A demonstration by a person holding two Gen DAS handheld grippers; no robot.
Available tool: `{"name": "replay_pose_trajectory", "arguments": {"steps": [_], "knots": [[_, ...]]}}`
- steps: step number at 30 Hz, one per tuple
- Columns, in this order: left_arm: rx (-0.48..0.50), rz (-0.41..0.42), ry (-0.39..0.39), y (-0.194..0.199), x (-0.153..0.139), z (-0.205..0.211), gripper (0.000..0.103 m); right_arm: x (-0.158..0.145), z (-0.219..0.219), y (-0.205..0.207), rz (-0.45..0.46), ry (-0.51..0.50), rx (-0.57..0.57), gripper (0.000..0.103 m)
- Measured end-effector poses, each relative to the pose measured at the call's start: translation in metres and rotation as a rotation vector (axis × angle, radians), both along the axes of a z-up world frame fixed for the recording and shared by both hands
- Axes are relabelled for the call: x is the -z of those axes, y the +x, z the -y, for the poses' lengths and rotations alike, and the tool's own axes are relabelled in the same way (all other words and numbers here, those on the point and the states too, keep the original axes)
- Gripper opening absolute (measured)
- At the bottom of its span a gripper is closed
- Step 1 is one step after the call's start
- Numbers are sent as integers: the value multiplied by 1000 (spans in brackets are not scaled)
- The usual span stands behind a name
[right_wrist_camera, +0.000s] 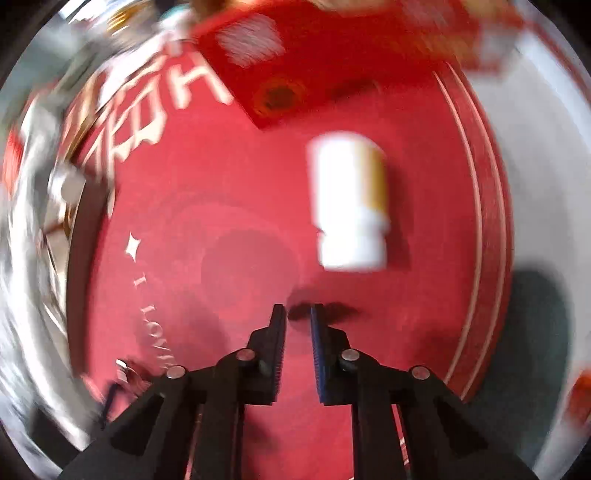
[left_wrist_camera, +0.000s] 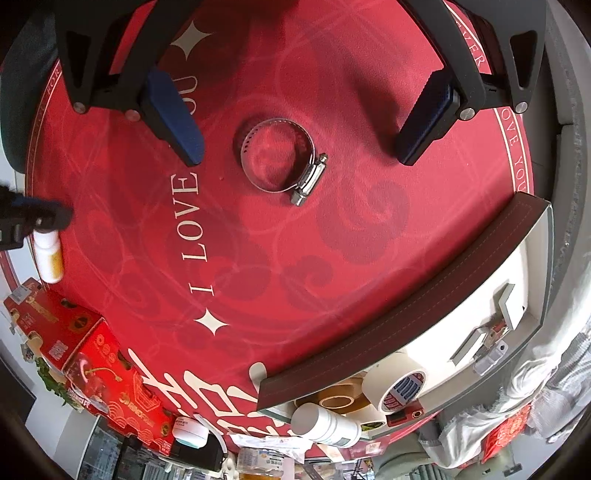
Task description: Organize rigid objects
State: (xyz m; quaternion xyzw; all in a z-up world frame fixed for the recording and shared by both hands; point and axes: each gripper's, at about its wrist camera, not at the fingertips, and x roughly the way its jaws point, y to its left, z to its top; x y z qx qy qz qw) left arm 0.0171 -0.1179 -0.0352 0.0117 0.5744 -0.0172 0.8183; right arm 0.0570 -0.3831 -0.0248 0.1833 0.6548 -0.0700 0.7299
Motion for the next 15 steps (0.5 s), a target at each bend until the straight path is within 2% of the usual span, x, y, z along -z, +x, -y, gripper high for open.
{"name": "replay_pose_trajectory", "arguments": {"steps": [2,4,7,10,12,13,14,15], "knots": [[2,1,0,0,0,0,103,-8,4,1,46,-46,-70,28],[-1,1,1,0,-1,1,103,-15,18,-4,82,-27,-36,89],[-2,3,0,0,-1,1,103,-30,43,-10,190,0,38,91],[-3,3,0,0,-1,1,103,-34,57,-2,210,-34,25,91],[-2,3,1,0,-1,0,103,-22,62,14,183,-83,11,91],[-2,2,1,0,-1,0,103,-13,60,16,158,-92,-1,86],[-3,3,1,0,-1,0,103,-5,56,22,142,-74,-5,76],[-3,5,1,0,-1,1,103,1,49,25,131,-30,-31,71]]}}
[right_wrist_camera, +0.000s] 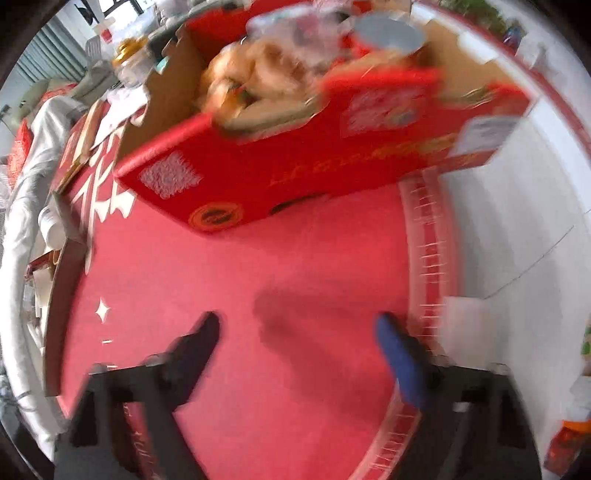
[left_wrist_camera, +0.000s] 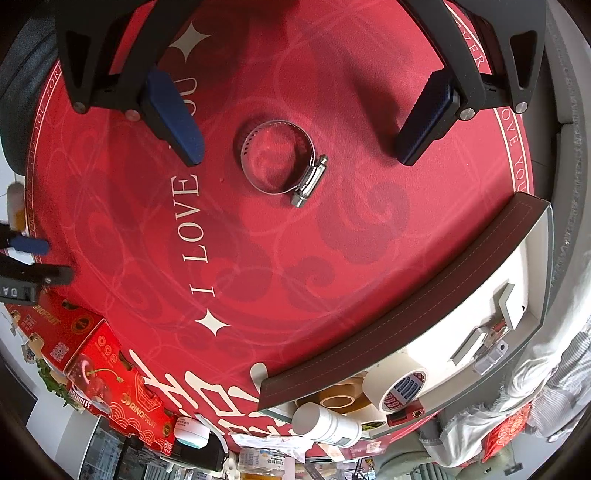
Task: Organize rigid objects
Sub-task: 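Reach right tool into red box of roses and grasp the cork ring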
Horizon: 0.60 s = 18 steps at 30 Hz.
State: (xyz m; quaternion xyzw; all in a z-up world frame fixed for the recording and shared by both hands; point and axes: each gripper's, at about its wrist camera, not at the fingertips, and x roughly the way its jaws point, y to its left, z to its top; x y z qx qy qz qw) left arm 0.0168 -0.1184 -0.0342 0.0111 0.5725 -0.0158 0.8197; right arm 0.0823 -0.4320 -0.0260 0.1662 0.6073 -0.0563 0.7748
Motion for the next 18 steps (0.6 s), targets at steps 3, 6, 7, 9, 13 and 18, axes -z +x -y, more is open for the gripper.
{"name": "replay_pose_trajectory", "arguments": {"steps": [3,6,7,9,13,18], "knots": [[0,0,0,0,0,0,103,-4,-44,-2,33,65,-220,70],[2,1,0,-1,0,0,103,-32,-65,-22,166,-115,-255,76],[1,1,-1,-1,0,0,103,-41,-55,-30,204,-173,-194,88],[-1,-1,-1,0,0,0,103,-45,-30,-36,211,-176,-102,92],[-1,8,-2,-1,0,0,103,-36,26,-55,168,-63,48,92],[-1,7,-2,-2,1,0,103,-55,35,-41,246,-31,131,92]]}}
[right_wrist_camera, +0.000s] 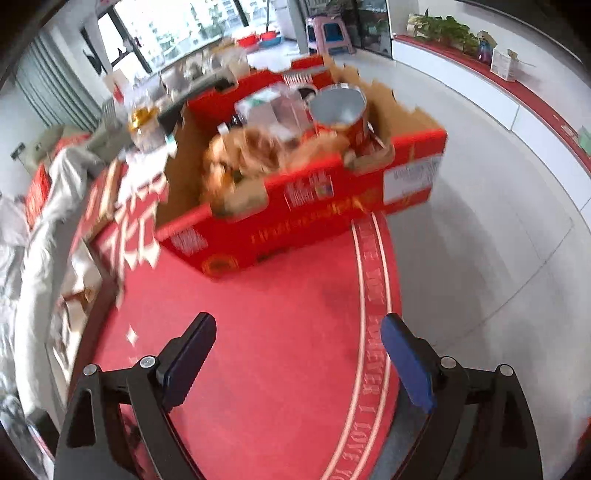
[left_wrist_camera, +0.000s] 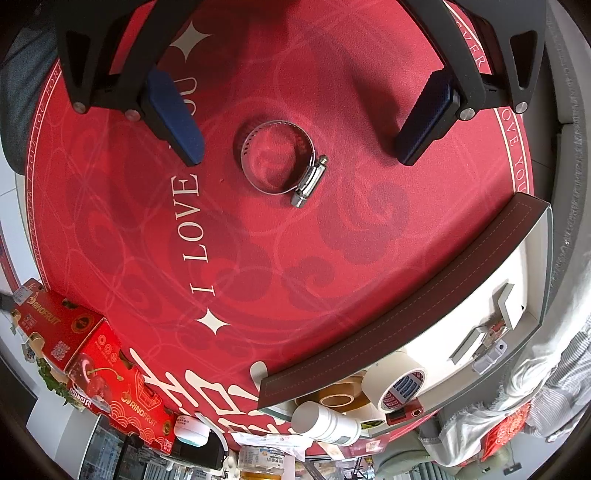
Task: Organize rigid objects
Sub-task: 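Reach right tool into red box of roses and grasp the cork ring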
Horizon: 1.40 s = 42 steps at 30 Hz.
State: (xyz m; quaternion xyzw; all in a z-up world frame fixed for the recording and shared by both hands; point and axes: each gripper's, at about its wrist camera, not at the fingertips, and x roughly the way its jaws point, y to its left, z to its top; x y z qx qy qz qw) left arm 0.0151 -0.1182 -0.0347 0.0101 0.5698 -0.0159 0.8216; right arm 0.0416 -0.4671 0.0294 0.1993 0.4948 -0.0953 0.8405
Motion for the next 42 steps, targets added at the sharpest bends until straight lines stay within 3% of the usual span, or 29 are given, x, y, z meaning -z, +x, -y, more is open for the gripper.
{"name": "replay_pose_trajectory", "arguments": {"steps": [6,10,14,16,19,22,26,28,31,32,35,39,42], "knots": [[-2,1,-1,0,0,0,103,3,-25,11,-49,-6,-90,92],[4,-3,-1,1,0,0,103,37,-78,7,-162,-178,-256,92],[6,-4,0,1,-1,-1,103,60,-102,8,-169,-260,-289,92],[5,-8,0,2,-1,0,103,50,-98,7,-132,-277,-253,92],[5,-15,1,3,-1,0,103,-5,-83,0,84,-374,-219,92],[7,-32,1,6,0,1,103,-52,-46,15,207,-313,-116,92],[14,-66,2,11,0,1,103,-61,4,72,97,-50,-11,91],[19,-76,3,14,1,1,103,-47,9,115,-28,88,-73,76],[22,-89,4,17,1,1,103,-13,0,152,-212,150,-136,60],[21,-91,2,18,1,1,103,3,-3,161,-305,155,-140,56],[22,-91,3,19,1,1,103,2,-21,176,-346,-51,-204,53],[22,-87,3,19,2,1,103,24,-24,182,-438,-15,-217,49],[22,-83,3,17,2,0,103,40,-28,192,-486,-57,-234,49]]}}
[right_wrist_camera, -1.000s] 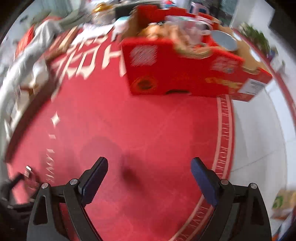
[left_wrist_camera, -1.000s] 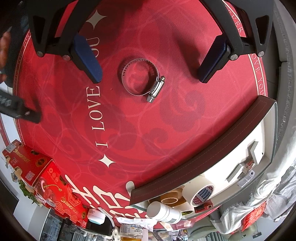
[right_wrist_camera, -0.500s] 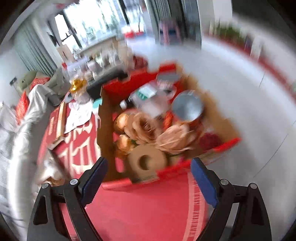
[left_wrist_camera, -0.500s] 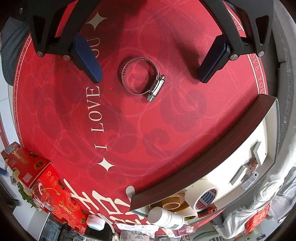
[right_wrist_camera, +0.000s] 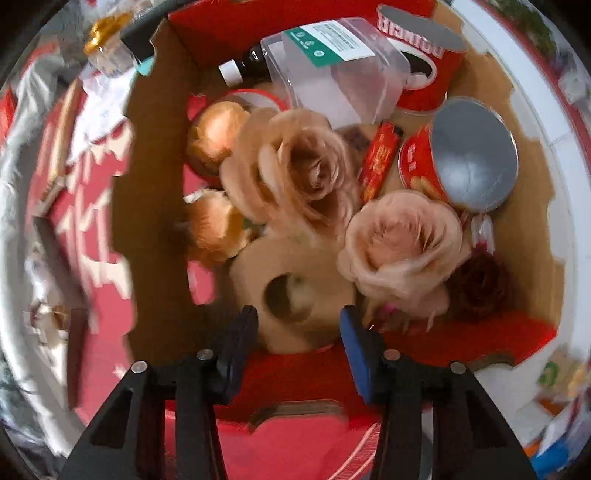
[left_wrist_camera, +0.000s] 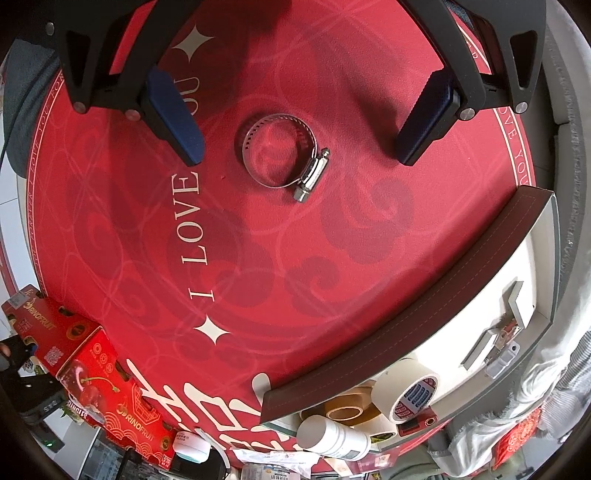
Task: Organize rigid objects
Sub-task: 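Reach right tool into red box of roses and grasp the cork ring, then lift cork ring out of box with right tool while left tool grasps hose clamp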
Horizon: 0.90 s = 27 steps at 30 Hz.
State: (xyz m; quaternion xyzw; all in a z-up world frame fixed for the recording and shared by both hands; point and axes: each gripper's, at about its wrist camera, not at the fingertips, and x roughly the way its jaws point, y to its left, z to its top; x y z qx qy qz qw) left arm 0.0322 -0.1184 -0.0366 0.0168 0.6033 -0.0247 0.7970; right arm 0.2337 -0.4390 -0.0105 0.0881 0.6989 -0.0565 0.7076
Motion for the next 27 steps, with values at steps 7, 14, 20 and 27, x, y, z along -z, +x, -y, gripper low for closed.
{"name": "replay_pose_trajectory", "arguments": {"steps": [7,14,20,27], "knots": [[-1,0,-1,0,0,0,103,15,-8,12,-37,-19,-30,49],[1,4,-2,-2,0,0,103,20,16,2,-44,-64,30,49],[1,4,-2,-2,0,0,103,33,-2,9,-53,-66,-38,40],[1,6,-1,-2,0,0,103,-7,8,-3,87,44,83,30]]}}
